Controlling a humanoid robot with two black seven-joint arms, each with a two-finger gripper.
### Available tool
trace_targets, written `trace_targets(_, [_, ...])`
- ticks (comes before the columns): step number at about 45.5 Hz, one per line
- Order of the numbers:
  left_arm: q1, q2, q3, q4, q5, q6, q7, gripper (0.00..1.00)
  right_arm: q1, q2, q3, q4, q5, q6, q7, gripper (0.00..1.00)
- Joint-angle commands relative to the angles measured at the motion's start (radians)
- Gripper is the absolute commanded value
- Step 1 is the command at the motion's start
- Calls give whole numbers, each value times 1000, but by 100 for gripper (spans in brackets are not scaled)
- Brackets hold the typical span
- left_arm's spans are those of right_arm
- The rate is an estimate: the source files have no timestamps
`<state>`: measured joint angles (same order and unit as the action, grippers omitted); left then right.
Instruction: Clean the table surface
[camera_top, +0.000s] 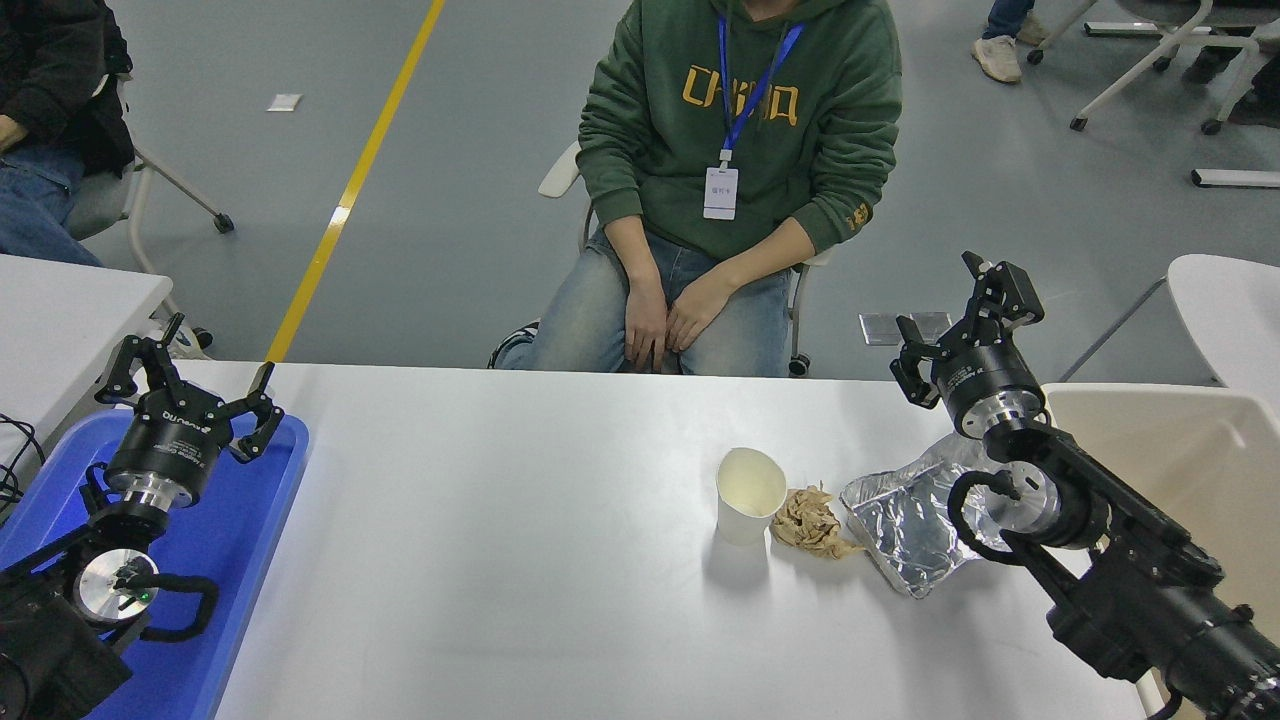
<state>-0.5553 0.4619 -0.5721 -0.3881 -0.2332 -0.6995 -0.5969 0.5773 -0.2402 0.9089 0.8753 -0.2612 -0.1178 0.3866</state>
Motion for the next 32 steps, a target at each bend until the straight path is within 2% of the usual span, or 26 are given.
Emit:
trace_targets(1, [0, -2, 3, 0, 0, 0, -1, 100, 1, 1, -1, -1, 0, -2, 0, 100])
trace_targets(32, [0, 1, 0, 0, 0, 0, -1, 100, -1, -2, -10, -9, 0, -2, -2, 100])
